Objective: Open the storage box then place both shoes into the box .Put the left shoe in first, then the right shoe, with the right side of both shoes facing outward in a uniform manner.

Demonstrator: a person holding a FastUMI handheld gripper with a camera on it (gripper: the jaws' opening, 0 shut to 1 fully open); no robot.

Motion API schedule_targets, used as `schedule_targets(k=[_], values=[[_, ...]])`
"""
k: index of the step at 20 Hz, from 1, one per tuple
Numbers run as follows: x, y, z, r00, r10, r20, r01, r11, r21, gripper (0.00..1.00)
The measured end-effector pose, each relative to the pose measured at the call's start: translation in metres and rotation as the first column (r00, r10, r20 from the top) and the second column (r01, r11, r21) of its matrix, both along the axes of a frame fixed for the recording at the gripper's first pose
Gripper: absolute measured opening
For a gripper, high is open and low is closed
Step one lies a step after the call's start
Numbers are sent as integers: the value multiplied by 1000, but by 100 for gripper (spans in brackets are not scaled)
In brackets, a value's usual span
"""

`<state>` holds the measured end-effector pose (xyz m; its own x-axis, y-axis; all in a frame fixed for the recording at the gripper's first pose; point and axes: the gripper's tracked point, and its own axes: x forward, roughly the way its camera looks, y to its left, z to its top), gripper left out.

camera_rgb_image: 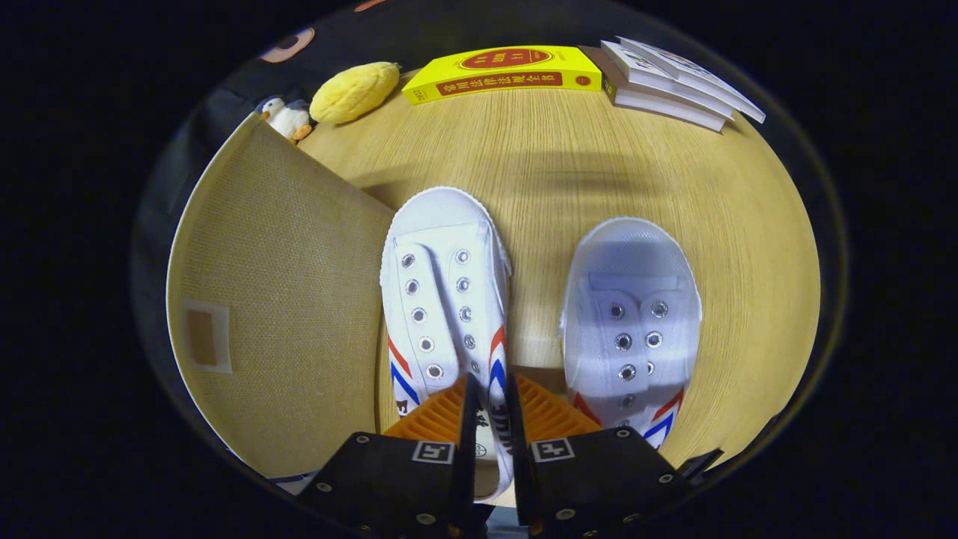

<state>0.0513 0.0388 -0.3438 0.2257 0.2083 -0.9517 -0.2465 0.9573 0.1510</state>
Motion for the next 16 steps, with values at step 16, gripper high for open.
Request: schedule_targets(k=[16], values=[[-4, 30, 35, 920, -389, 39, 264, 693, 671, 0]])
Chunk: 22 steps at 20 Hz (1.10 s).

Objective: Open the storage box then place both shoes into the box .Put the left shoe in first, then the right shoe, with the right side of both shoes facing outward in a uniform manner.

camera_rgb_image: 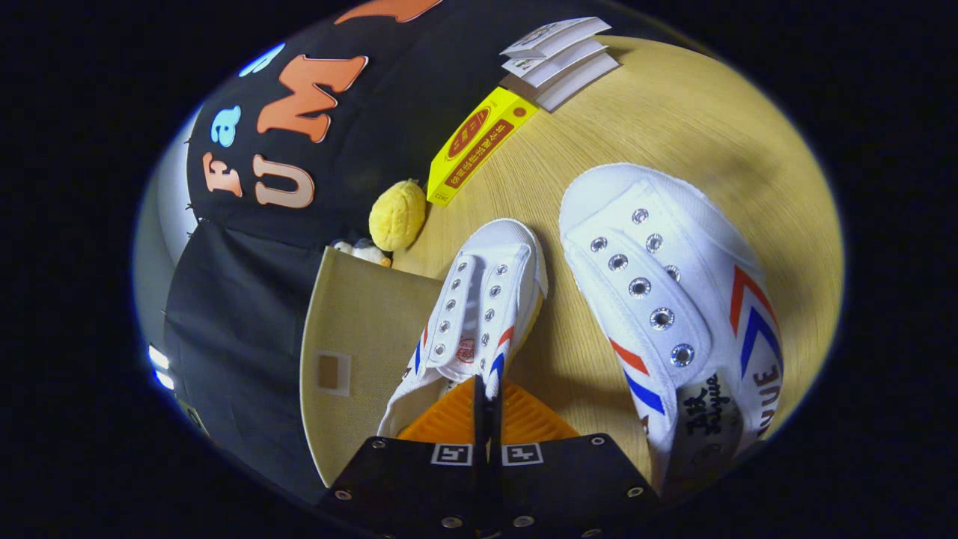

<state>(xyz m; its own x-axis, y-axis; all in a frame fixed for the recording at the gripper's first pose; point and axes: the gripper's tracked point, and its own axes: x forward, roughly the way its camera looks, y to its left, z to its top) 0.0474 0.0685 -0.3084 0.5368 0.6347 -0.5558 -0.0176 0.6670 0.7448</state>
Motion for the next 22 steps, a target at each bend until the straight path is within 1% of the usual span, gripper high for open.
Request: schedule_targets(k=[3, 6, 8, 10, 13, 16, 19, 22], values=[[8, -16, 34, 996, -34, 76, 36, 999, -23, 0], [18, -24, 82, 985, -58, 160, 64, 997, -33, 0], [21, -16, 118, 974, -61, 216, 70, 997, -31, 0], [15, 3, 148, 966, -43, 253, 52, 998, -28, 0], [3, 45, 169, 962, -12, 272, 16, 1000, -11, 0], [-13, 93, 175, 964, 21, 265, -23, 1000, 5, 0], [-34, 147, 169, 970, 65, 235, -73, 997, 25, 0], [-46, 179, 138, 980, 96, 176, -95, 995, -14, 0]])
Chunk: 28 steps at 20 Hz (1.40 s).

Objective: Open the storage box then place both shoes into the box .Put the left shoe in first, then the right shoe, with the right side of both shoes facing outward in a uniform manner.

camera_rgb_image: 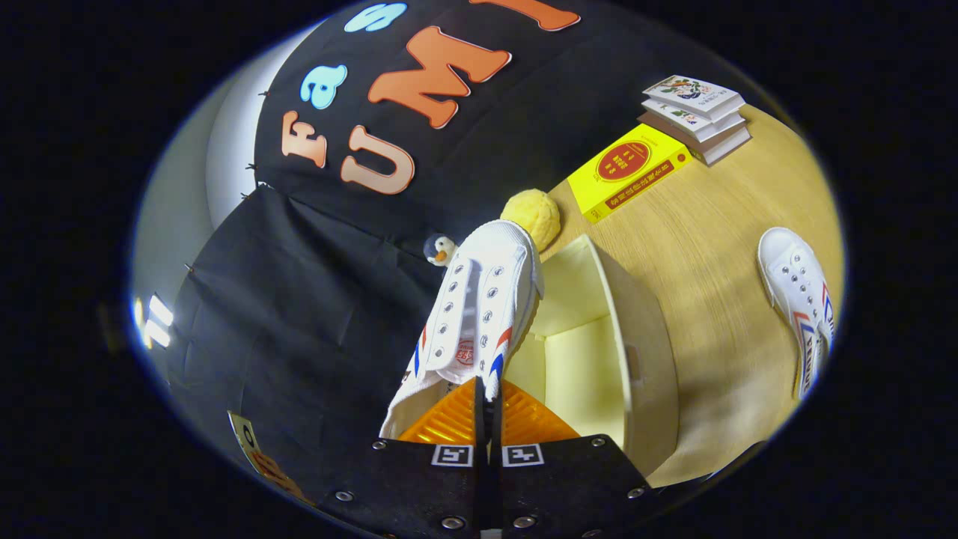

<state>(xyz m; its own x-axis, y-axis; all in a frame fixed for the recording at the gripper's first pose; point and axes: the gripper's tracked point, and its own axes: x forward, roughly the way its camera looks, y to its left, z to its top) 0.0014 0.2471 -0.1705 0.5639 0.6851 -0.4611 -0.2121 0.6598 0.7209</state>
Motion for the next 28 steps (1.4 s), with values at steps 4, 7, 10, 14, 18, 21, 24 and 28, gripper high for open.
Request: schedule_targets(k=[4, 7, 10, 14, 18, 21, 24, 28], values=[[-2, 19, -35, 999, -17, -36, 12, 994, -112, 0], [-3, 21, -50, 1000, -1, -12, -1, 968, -250, 0], [-2, 19, -51, 1000, 15, 15, -9, 945, -327, 0], [-13, 28, -62, 998, 70, -2, -66, 927, -368, 0], [-11, 33, -77, 996, 83, -15, -82, 913, -400, 0], [-13, 36, -83, 996, 89, -26, -92, 904, -418, 0], [-7, 46, -65, 995, 98, 10, -89, 936, -341, 14], [2, 24, -32, 994, 80, 80, -47, 934, -353, 64]])
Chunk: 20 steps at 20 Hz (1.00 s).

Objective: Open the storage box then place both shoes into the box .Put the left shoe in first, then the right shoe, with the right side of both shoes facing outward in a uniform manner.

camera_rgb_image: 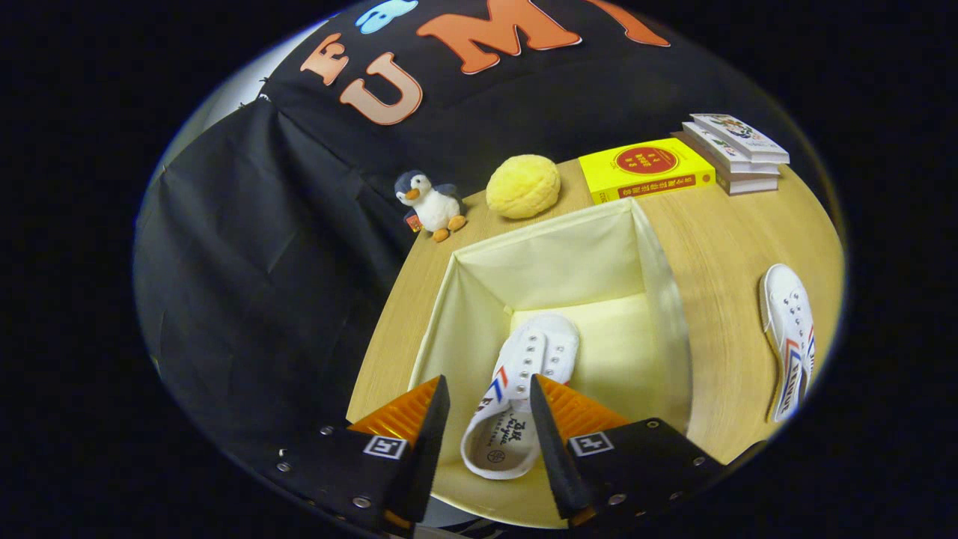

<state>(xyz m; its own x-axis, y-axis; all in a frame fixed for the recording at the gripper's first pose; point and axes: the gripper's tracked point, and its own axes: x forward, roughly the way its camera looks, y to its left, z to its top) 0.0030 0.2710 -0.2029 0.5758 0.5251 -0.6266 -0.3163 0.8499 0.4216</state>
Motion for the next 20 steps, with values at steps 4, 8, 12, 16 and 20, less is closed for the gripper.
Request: schedule_targets(k=[4, 8, 12, 16, 20], values=[[6, -27, 34, 998, -40, 40, 38, 998, 57, 98], [13, -74, 60, 992, -100, 77, 94, 992, 81, 98], [19, -126, 73, 982, -166, 95, 157, 983, 94, 98], [27, -191, 66, 968, -233, 89, 228, 972, 62, 98], [35, -255, 44, 956, -283, 82, 285, 958, -15, 98]])
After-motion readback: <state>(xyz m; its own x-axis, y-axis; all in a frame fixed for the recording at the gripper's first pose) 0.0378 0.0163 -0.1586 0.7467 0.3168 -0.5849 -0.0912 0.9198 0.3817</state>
